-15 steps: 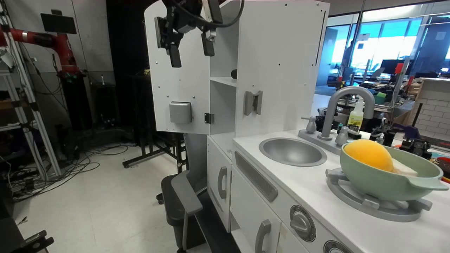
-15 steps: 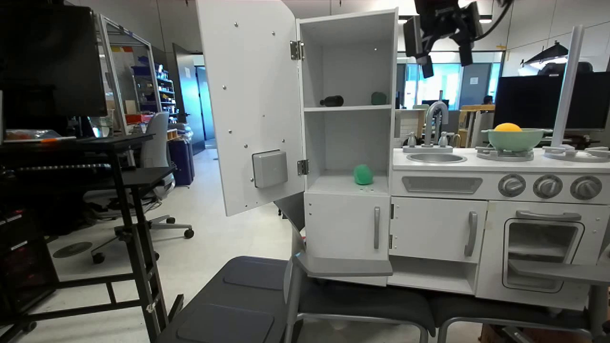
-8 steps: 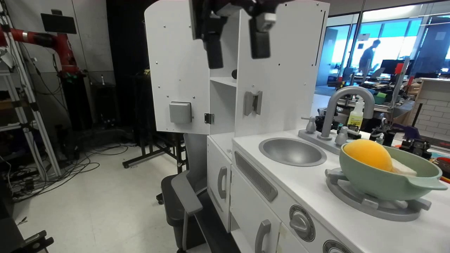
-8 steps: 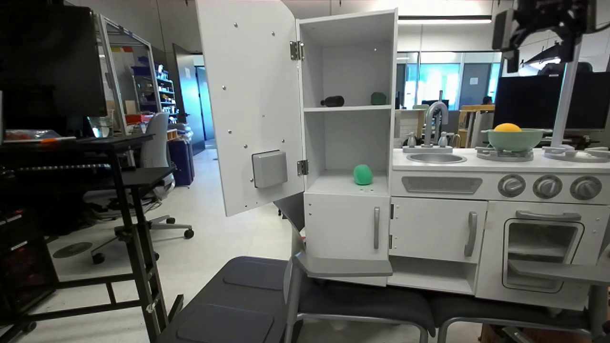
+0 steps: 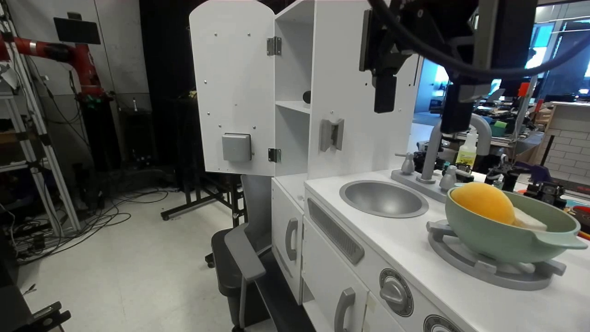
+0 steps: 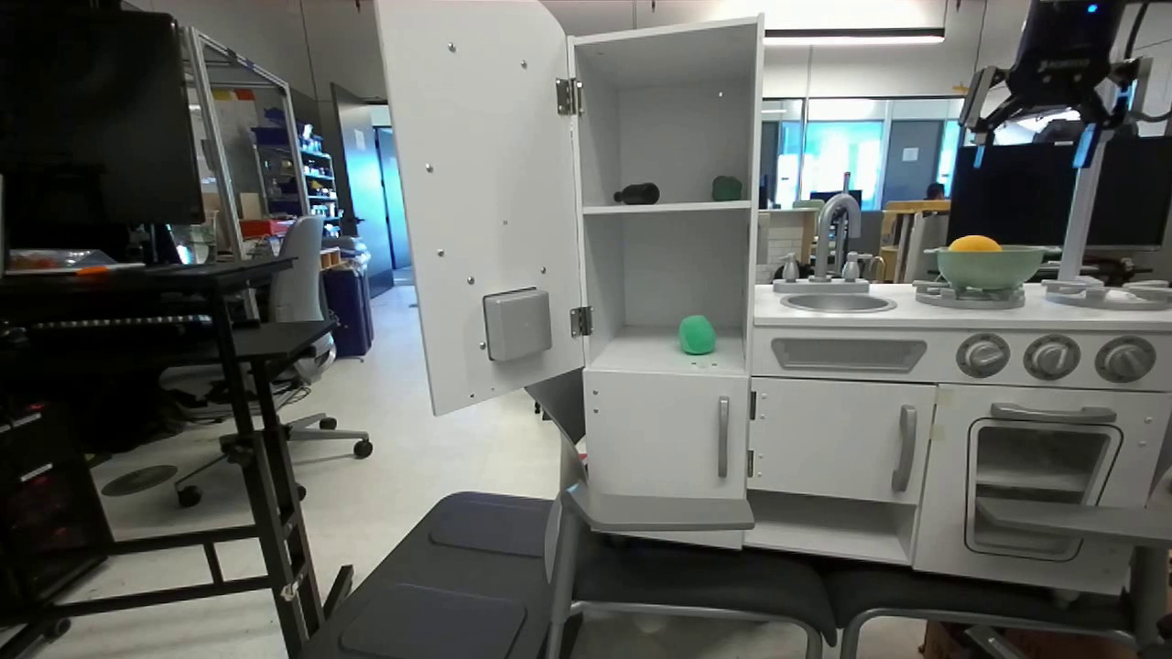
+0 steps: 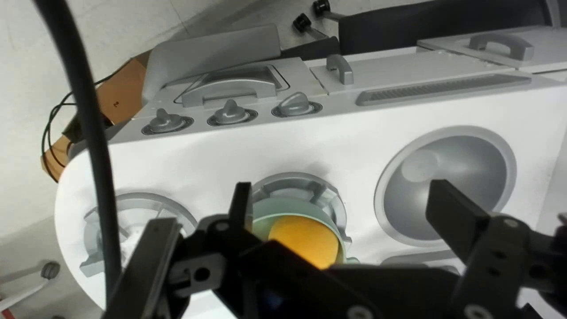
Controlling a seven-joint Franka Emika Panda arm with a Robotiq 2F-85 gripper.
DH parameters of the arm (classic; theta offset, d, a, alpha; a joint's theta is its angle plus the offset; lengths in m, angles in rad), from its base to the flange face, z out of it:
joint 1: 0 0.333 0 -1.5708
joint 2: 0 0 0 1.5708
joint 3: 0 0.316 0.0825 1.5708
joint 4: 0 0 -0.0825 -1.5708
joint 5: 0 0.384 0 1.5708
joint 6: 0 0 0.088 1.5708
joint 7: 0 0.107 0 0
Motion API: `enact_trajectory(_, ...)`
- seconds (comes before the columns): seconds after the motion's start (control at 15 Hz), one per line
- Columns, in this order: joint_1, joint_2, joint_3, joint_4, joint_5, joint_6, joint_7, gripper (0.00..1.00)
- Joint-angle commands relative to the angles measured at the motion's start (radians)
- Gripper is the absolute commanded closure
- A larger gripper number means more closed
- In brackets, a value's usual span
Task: Open the top door of the cabinet then put the green and yellow plushies in the bottom compartment of the top cabinet respectively
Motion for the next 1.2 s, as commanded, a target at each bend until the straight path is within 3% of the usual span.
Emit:
enact_trajectory(0.0,0.0,0.12,0.003,0.165,0.037,-0.017,0.045,0.0)
enact_trajectory(0.47,-0.04,0.326,-0.028,0.351,0.039,0.0,0.119,0.0)
enact_trajectory(1.13,-0.067,0.548,-0.013,0.591,0.063,-0.014,0.152,0.0)
